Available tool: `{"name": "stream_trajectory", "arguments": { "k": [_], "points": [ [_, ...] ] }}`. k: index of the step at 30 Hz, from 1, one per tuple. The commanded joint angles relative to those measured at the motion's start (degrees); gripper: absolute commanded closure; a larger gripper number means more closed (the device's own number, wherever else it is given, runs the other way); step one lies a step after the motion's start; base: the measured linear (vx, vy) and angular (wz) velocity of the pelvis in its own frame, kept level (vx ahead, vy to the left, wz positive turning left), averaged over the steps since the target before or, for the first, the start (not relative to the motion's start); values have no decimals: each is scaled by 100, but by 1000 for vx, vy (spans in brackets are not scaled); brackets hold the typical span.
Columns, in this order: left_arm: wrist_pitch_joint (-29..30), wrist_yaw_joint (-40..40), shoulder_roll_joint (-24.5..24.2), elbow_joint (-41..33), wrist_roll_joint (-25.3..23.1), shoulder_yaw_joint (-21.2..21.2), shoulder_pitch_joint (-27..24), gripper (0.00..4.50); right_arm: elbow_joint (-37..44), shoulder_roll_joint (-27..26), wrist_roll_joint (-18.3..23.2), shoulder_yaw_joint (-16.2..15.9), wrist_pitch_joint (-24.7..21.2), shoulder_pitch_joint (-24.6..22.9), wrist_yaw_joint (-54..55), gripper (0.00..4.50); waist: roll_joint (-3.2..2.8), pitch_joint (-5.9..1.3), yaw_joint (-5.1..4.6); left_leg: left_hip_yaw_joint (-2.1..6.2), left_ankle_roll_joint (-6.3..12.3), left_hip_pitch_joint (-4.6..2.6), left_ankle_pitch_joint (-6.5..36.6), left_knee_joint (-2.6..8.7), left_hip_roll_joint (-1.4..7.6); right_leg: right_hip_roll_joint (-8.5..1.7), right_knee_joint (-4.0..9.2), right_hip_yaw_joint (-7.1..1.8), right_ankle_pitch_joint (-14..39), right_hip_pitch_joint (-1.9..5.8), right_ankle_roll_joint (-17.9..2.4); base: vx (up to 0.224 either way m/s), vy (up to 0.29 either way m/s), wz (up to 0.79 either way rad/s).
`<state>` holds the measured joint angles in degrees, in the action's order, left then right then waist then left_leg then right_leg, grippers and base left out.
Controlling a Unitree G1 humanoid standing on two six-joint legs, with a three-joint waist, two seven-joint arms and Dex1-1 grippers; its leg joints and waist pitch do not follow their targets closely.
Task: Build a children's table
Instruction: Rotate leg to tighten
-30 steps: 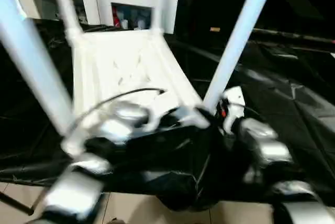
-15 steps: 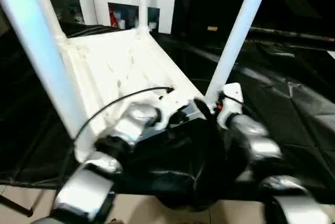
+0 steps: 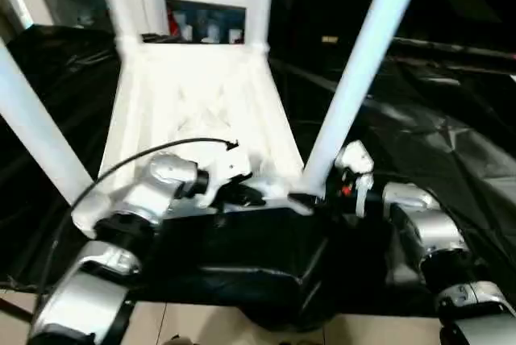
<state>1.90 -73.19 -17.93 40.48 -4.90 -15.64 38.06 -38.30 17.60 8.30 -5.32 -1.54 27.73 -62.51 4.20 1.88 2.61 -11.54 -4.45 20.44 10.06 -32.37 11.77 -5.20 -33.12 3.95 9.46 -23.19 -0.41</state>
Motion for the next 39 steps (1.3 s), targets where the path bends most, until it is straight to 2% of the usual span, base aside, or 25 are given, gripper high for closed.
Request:
{"name": "stream_trajectory", "arguments": {
  "k": [1,3,5,10,11,16,19,20,21,22,23,24,25,26,27,29,30,32,33,34,35,36,37,38,39],
  "points": [
    [18,-120,65,43,73,-137,-170,450,67,9,-41,-63,-3,13,-82,98,-3,-275,-3,78,332,-41,1464,367,212,-308,319,-235,1375,233,-1297,0,0,0],
    [20,-91,61,28,82,-127,-182,450,83,-7,-44,-115,-16,2,-125,101,8,-267,4,74,317,-41,1492,365,206,-317,338,-239,1518,232,-1248,0,0,0],
    [40,-97,52,-10,98,-114,-204,450,108,-16,-31,-147,-36,-12,-159,127,11,-267,10,75,302,-43,1481,365,207,-320,344,-242,1596,231,-1202,0,0,0],
    [47,-128,27,-49,114,-112,-244,450,141,-25,29,-152,-66,-39,-209,156,4,-280,9,69,336,-43,1302,354,207,-304,305,-243,1303,238,-1258,0,0,0],
    [28,-98,21,-47,105,-115,-252,450,149,-48,45,-140,-81,-67,-197,173,12,-277,9,64,353,-42,1290,351,203,-302,303,-243,1269,239,-1274,0,0,0],
    [30,275,95,75,-9,-92,-176,450,118,-208,43,-66,-148,-172,178,181,-5,-270,19,71,320,-46,1375,358,206,-311,322,-243,1407,238,-1238,0,0,0],
    [92,849,283,276,-140,-33,-22,450,-78,-499,-117,62,-66,-222,1079,183,1,-246,-11,89,176,-64,1674,386,193,-313,383,-239,1940,211,-1084,0,0,0],
    [113,1032,364,325,-180,-26,23,450,-154,-639,-170,105,-75,-227,1446,183,-137,-237,-19,96,64,-95,1879,400,185,-312,433,-246,2107,185,-1033,0,0,0],
    [131,1157,427,352,-205,-24,54,450,-197,-748,-212,121,-61,-232,1686,183,-101,-233,-39,103,32,-81,1949,401,182,-306,439,-240,2185,185,-995,0,0,0],
    [176,1272,496,369,-222,-22,79,450,-222,-864,-249,127,-38,-240,1901,183,-256,-235,-19,139,-67,-101,2102,423,170,-319,452,-232,2342,188,-947,0,0,0],
    [235,1378,603,372,-244,-45,99,450,-263,-1013,-288,146,-26,-237,2186,183,-158,-231,-69,141,-68,-83,2233,417,159,-301,476,-208,2485,195,-892,0,0,0],
    [289,1475,699,368,-271,-74,111,450,-301,-1140,-333,149,-4,-228,2425,183,-195,-229,-83,137,-62,-79,2263,417,149,-303,500,-218,2582,183,-848,0,0,0],
    [330,1550,782,364,-292,-101,118,450,-330,-1246,-380,151,15,-215,2643,183,-193,-236,-84,149,-56,-78,2242,412,146,-308,494,-212,2627,186,-826,0,0,0],
    [360,1604,859,361,-301,-124,123,450,-345,-1340,-442,147,40,-197,2862,183,-278,-235,-103,151,-67,-73,2264,422,142,-296,525,-210,2634,192,-807,0,0,0],
    [412,1671,972,338,-312,-162,113,450,-415,-1493,-481,164,39,-146,3152,183,-323,-236,-96,166,-53,-75,2283,419,132,-293,505,-197,2663,200,-795,0,0,0],
    [480,1738,1136,295,-322,-227,92,450,-513,-1728,-565,168,63,-46,3607,183,-297,-241,-105,148,2,-102,2321,402,124,-279,523,-201,2695,163,-817,0,0,0],
    [481,1738,1138,294,-321,-228,92,450,-515,-1731,-566,168,64,-45,3614,183,-330,-236,-117,148,26,-85,2327,409,114,-274,538,-196,2761,170,-798,0,0,0],
    [498,1755,1211,283,-313,-255,83,450,-578,-1912,-515,177,114,39,3659,128,-350,-241,-121,161,45,-71,2332,417,116,-279,545,-187,2828,178,-752,0,0,0],
    [483,1747,1206,285,-309,-252,78,450,-578,-1972,-481,187,126,67,3639,114,-355,-241,-126,166,51,-71,2355,421,118,-277,551,-182,2849,176,-732,0,0,0],
    [467,1747,1186,297,-315,-238,78,450,-588,-2007,-475,187,135,97,3622,111,-316,-247,-130,161,62,-74,2356,418,122,-276,555,-184,2840,171,-730,0,0,0],
    [437,1748,1140,311,-326,-213,79,450,-598,-2002,-521,157,180,126,3649,104,-348,-246,-116,165,64,-82,2346,423,129,-280,544,-194,2759,163,-762,0,0,0],
    [401,1739,1081,315,-328,-188,78,450,-614,-1962,-595,110,261,151,3707,79,-337,-250,-115,163,67,-78,2321,427,137,-277,524,-199,2618,165,-811,0,0,0],
    [401,1739,1081,315,-328,-188,78,450,-614,-1962,-595,110,261,151,3707,79,-346,-249,-119,160,61,-75,2317,430,141,-277,519,-203,2555,165,-834,0,0,0],
    [382,1705,1011,292,-310,-166,67,450,-659,-1878,-610,105,335,177,3600,79,-290,-256,-131,151,69,-63,2292,429,143,-272,505,-204,2448,175,-877,0,0,0],
    [332,1646,943,273,-282,-144,53,450,-663,-1786,-600,105,370,190,3440,79,-288,-258,-115,141,95,-72,2278,422,141,-280,501,-210,2421,172,-902,0,0,0]
  ]
}}
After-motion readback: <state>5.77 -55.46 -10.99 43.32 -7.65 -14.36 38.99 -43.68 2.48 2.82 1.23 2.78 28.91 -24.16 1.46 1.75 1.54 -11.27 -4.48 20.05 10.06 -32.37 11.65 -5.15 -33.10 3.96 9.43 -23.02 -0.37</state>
